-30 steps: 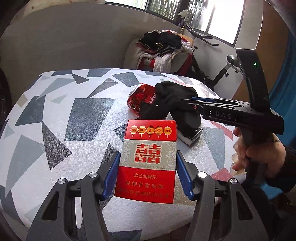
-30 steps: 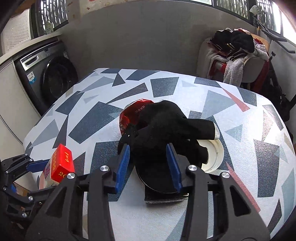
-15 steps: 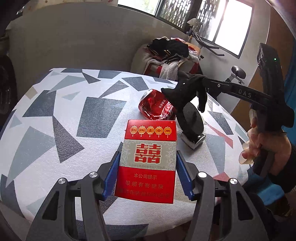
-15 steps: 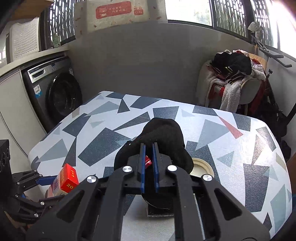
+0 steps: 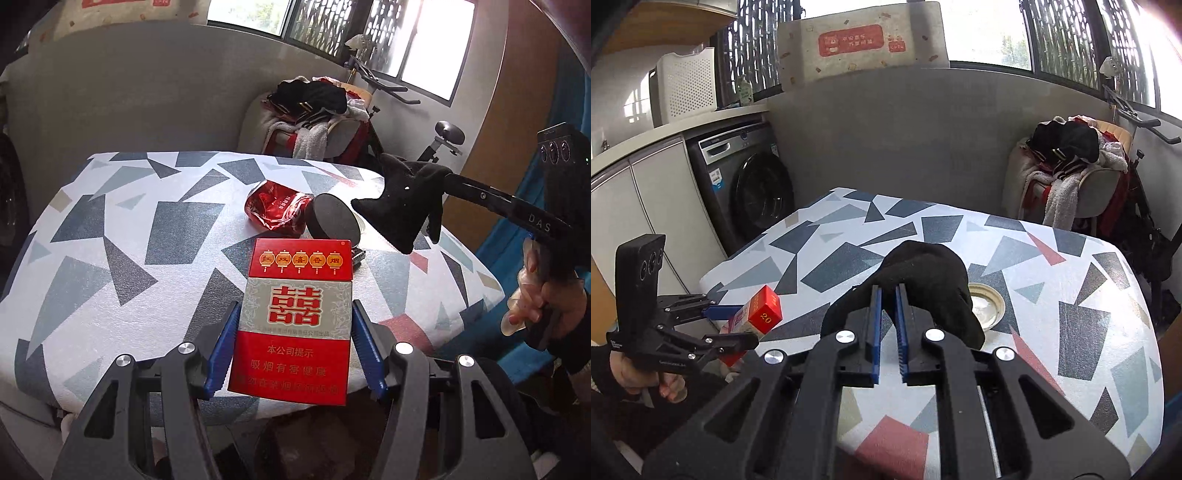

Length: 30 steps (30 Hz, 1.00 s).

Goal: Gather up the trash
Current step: 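Carry the cigarette box into the bin and open the left gripper while the right carries the glove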

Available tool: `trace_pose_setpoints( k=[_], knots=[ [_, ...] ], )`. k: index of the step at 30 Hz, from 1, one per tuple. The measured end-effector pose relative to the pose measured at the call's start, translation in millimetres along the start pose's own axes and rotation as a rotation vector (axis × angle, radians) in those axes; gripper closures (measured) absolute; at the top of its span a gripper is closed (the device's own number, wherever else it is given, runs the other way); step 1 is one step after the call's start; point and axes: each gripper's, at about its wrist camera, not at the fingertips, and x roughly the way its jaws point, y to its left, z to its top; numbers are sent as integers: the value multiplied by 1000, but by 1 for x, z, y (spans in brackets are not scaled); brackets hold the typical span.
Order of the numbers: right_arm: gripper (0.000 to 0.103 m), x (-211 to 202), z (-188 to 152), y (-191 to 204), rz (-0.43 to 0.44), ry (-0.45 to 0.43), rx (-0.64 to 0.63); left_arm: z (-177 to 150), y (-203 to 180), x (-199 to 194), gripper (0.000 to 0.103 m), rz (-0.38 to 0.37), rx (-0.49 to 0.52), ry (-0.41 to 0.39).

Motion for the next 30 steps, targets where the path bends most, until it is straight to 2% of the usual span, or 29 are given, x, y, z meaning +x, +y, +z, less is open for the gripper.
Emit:
trace_pose_setpoints(
  k=[6,13,26,28,30],
  knots=[
    [92,-38,-41,12,44,32,-32,-25,-19,-17,46,-17,36,35],
    [92,-65,-80,21,63,63,-32,-51,-41,-19,46,-38,89,96],
    [92,-63,-111,41,123,137,-61,-82,-52,-9,45,-95,70,169],
    [92,-60,-114,44,133,148,-64,-82,-50,-11,35,-97,63,162],
    [92,-57,-116,48,147,162,-70,-80,-46,-14,30,-88,50,140]
  ],
)
